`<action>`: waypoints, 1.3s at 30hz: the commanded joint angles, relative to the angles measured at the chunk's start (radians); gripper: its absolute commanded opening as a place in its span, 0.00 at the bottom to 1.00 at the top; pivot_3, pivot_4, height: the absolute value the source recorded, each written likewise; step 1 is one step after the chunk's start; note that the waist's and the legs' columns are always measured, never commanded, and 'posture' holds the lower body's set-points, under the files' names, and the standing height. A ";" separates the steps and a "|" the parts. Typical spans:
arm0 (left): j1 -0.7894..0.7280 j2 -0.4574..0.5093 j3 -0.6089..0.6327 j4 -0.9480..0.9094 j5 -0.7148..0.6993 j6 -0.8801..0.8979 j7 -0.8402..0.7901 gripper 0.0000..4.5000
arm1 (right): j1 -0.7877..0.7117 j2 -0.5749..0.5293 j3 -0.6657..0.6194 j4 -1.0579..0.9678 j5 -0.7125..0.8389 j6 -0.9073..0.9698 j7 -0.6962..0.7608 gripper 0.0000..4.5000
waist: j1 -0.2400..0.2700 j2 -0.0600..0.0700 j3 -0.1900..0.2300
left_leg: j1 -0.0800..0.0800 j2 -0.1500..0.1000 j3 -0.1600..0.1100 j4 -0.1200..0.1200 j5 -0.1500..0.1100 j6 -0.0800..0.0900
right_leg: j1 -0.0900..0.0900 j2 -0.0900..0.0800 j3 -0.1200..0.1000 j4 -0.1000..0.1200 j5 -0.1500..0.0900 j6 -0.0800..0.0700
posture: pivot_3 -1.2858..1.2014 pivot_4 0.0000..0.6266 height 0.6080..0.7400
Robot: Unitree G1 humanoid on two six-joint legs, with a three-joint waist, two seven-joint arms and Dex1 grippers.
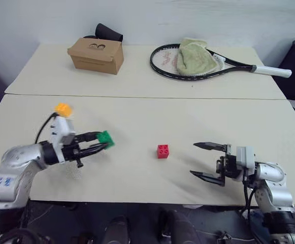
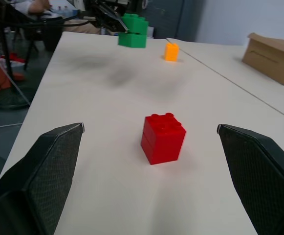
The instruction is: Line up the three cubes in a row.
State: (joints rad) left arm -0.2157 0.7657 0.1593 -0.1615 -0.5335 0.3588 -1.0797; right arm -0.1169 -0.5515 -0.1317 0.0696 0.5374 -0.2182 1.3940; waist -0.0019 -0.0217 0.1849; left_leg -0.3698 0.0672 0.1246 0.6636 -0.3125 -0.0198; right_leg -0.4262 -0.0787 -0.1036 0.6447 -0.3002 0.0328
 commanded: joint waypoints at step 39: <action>-0.422 -0.248 -0.319 0.705 0.335 -0.534 -0.309 0.68 | 0.253 -0.034 -0.055 -0.300 0.037 0.063 -0.174 1.00 | 0.000 0.000 0.000 | 0.000 -0.003 0.001 0.002 0.001 0.000 | 0.000 0.006 -0.001 0.002 0.001 0.001 | 0.52 0.24 1.00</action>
State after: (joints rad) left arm -0.6376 0.4965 -0.1871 0.5881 -0.1931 -0.1504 -1.3922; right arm 0.1402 -0.5813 -0.1853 -0.2263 0.5589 -0.1517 1.2143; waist -0.0020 -0.0220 0.1849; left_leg -0.3696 0.0647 0.1255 0.6659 -0.3110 -0.0195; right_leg -0.4265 -0.0726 -0.1041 0.6469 -0.2997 0.0337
